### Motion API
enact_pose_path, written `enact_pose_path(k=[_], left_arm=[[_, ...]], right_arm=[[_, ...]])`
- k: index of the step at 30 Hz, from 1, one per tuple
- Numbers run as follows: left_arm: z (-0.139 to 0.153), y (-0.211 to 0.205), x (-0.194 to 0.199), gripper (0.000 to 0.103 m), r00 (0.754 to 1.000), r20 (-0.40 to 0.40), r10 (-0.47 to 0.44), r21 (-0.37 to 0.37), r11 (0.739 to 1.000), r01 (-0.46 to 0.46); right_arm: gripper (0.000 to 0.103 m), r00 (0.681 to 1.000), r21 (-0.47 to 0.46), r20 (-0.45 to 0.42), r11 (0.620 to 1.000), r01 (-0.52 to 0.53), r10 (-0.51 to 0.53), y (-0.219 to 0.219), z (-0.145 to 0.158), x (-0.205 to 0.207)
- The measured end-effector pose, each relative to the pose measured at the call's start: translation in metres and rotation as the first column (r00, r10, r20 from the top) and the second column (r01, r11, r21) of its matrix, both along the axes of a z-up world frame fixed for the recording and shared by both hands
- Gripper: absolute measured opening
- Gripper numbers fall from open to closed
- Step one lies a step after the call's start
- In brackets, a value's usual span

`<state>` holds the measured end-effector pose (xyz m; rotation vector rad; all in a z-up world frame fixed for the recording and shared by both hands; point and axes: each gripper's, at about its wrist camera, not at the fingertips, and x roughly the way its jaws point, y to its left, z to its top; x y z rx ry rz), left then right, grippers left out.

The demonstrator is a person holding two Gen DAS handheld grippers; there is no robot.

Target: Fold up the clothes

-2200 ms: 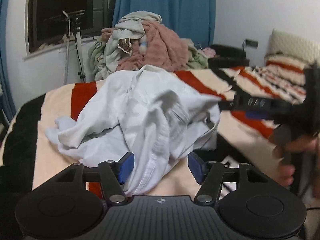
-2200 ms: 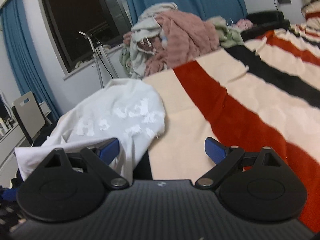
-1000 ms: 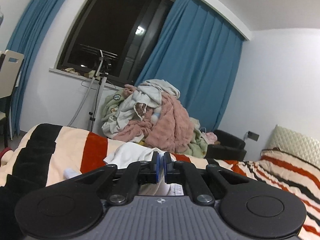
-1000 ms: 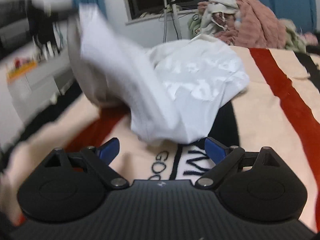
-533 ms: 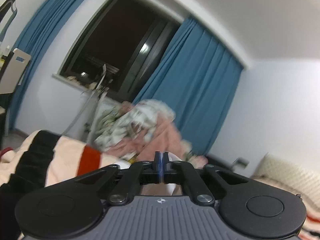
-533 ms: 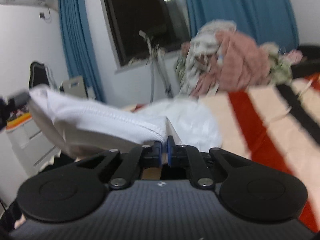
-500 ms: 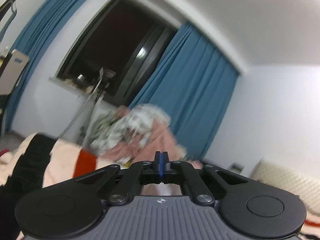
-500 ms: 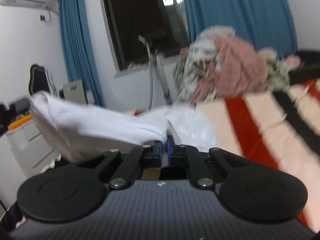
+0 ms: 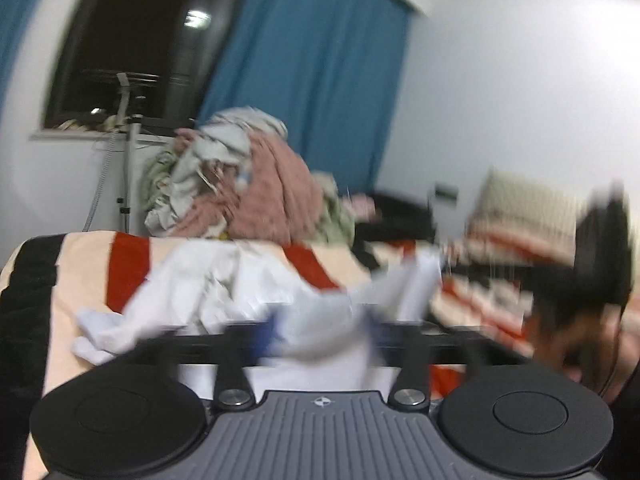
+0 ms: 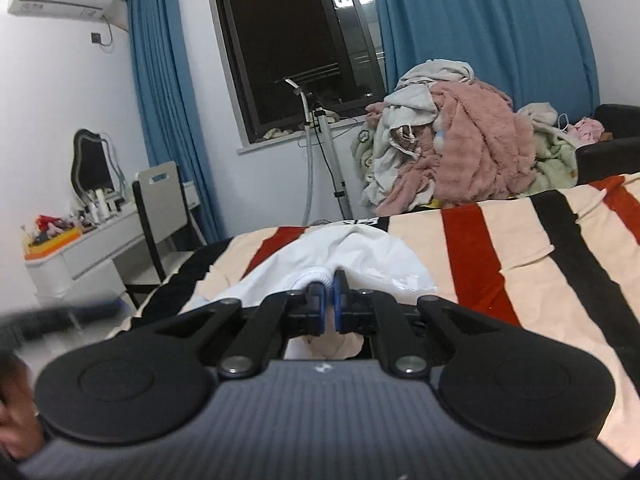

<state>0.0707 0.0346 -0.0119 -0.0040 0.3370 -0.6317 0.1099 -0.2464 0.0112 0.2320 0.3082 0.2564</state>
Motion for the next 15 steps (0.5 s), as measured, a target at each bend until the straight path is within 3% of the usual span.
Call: enact_pose_path(k=[2,4,7,9,10,12,14,15], left_arm=[[-0.020,-0.033,-0.001,0.083,0.998,0.038,-0.054,0.112,0.992,0.050],[-0.052,-0.068,-0.003,0.083,0.994,0.066,-0.083,0.254,0.965,0.064],[-0.099,-0.112,-0.001,0.082,0.989,0.097,-0.115,0.452,0.890,0.059],[-0.129,-0.125,0.004,0.066,0.986,0.137,-0.094,0.575,0.818,-0.002],[-0.133,-0.123,0.010,0.060,0.988,0.140,-0.059,0.583,0.812,-0.034],[-0.141,-0.118,0.021,0.028,0.989,0.145,0.011,0.591,0.801,-0.095],[-0.126,-0.097,0.030,0.005,0.988,0.115,0.104,0.476,0.867,-0.147],[-0.117,-0.085,0.033,0.003,0.983,0.104,0.148,0.410,0.894,-0.178]], right_arm=[[0.007,1.000,0.014,-0.004,1.000,0.007,-0.007,-0.004,-0.002,0.001],[0.007,1.000,0.031,-0.007,0.999,0.018,-0.018,-0.009,-0.006,0.003],[0.007,0.999,0.038,-0.017,0.998,0.052,-0.051,-0.018,-0.013,0.008],[0.007,0.997,0.036,-0.042,0.997,0.069,-0.067,-0.021,-0.017,0.012],[0.007,0.996,0.037,-0.054,0.996,0.077,-0.074,-0.022,-0.019,0.013],[0.007,0.994,0.031,-0.068,0.995,0.092,-0.090,-0.023,-0.021,0.015],[0.007,0.991,0.007,-0.077,0.994,0.106,-0.106,-0.022,-0.022,0.016],[0.007,0.990,-0.006,-0.080,0.994,0.113,-0.113,-0.022,-0.023,0.016]])
